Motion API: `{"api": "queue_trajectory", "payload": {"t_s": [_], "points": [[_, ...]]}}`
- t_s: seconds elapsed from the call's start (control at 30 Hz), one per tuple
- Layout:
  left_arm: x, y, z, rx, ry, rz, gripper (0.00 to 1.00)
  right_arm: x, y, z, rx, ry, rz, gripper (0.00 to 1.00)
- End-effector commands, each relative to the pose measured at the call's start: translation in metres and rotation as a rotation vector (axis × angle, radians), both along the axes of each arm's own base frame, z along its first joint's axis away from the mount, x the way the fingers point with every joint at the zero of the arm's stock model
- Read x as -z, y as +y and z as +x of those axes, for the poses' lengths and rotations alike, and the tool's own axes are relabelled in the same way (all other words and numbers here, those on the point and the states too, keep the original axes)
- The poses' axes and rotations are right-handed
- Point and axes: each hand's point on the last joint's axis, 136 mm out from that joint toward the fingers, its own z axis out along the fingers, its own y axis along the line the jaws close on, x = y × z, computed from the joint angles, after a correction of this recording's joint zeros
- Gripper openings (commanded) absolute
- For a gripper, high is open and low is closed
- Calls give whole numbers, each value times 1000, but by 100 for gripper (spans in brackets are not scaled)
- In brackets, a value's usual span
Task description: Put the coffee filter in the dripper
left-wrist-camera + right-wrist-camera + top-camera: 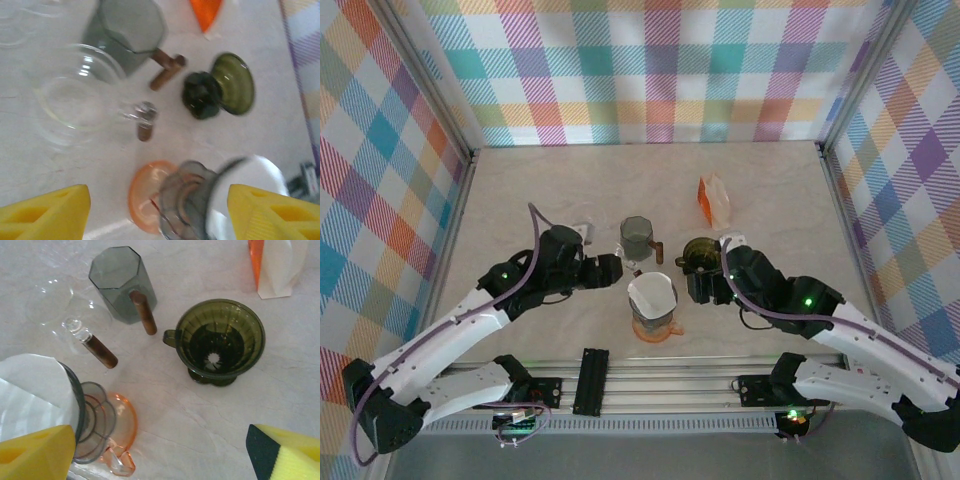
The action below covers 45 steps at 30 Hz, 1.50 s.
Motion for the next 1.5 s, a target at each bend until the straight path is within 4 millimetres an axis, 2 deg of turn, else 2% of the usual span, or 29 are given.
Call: {"api": "queue_trajectory", "payload": {"t_s": [0.0,0.13,0.23,0.43,0.53,0.77,1.0,1.27,1.47], "points": [[17,6,17,-51,30,-8,73,17,-17,-6,59,57,-51,92],[30,15,42,-114,49,17,72,37,-23,-15,65,110,-47,92],[38,15,60,-137,46,56,70,48,-27,-20,72,138,-32,92],[57,19,78,-164,85,170,60,75,-31,-32,61,205,-26,91],[65,23,77,-168,123,218,54,85,-33,-36,61,223,-17,91],[74,38,60,-154,204,315,43,106,-32,-44,38,256,2,91],[89,42,50,-136,263,361,34,116,-27,-45,23,271,17,91],[90,43,47,-134,291,374,19,122,-23,-47,7,282,29,91],[85,56,29,-138,325,411,14,125,-19,-47,-13,283,41,91]]}}
